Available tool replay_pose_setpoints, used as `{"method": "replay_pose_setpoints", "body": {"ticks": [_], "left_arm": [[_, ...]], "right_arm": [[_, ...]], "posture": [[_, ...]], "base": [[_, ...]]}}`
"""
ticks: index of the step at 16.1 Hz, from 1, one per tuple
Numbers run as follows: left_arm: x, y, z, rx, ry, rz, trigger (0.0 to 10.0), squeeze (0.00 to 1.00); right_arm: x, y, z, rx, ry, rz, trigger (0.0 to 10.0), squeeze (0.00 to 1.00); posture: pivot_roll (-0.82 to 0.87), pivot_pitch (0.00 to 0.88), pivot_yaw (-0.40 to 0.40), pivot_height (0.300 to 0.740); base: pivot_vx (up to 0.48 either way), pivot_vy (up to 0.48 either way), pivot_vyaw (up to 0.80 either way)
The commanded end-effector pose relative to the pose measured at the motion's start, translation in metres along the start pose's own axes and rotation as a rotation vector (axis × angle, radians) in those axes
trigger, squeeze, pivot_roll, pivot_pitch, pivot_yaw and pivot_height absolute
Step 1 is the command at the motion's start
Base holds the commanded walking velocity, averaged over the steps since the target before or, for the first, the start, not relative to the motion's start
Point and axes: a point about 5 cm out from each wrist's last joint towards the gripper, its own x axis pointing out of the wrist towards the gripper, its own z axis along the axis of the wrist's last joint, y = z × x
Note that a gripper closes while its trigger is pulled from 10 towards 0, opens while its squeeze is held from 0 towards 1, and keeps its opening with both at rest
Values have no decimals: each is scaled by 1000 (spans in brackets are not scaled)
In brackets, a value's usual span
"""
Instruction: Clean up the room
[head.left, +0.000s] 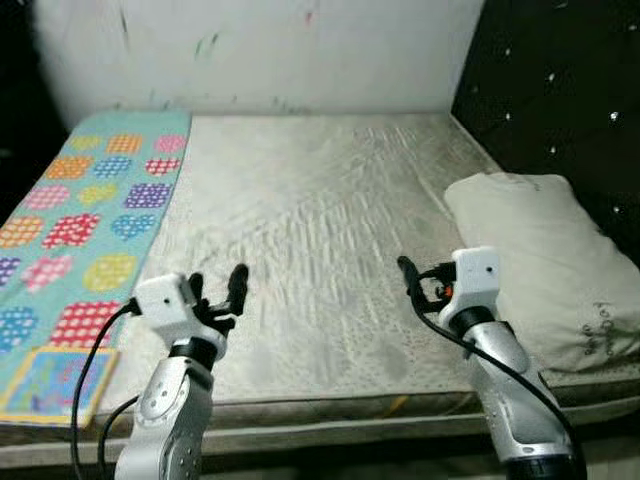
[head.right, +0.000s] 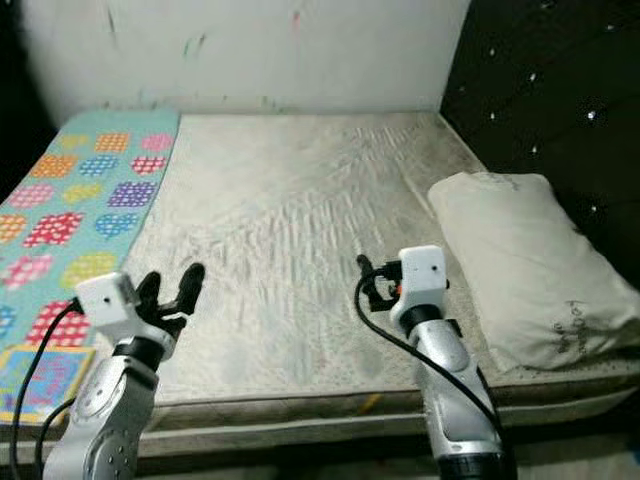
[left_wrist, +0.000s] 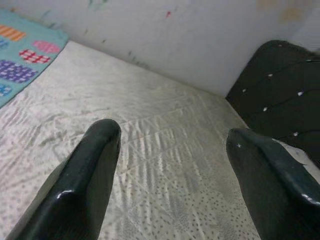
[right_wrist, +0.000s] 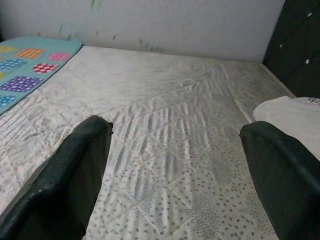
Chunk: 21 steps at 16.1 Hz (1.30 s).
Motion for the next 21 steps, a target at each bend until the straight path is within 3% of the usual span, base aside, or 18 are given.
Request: {"method": "replay_pose_setpoints", "body": {"ticks": [1, 12, 17, 21], "left_arm": [[-2, 5, 1, 1, -3, 30, 10000, 0], [-2, 8, 1, 2, 2, 45, 10000, 0], [-4, 4, 5, -10, -27, -6, 10000, 0], [-4, 3, 5, -13, -28, -16, 10000, 0]], "right_arm": [[3, 8, 5, 5, -16, 31, 10000, 0], [3, 8, 3, -11, -6, 35, 10000, 0], [4, 9, 3, -13, -7, 43, 10000, 0], [3, 8, 3, -14, -7, 41, 10000, 0]], "posture": [[-21, 32, -19, 740], [-21, 31, -17, 740], [-20, 27, -18, 740], [-22, 31, -18, 740]], "base": [[0, 480, 0], [0, 479, 0], [0, 0, 0], [382, 0, 0]]}}
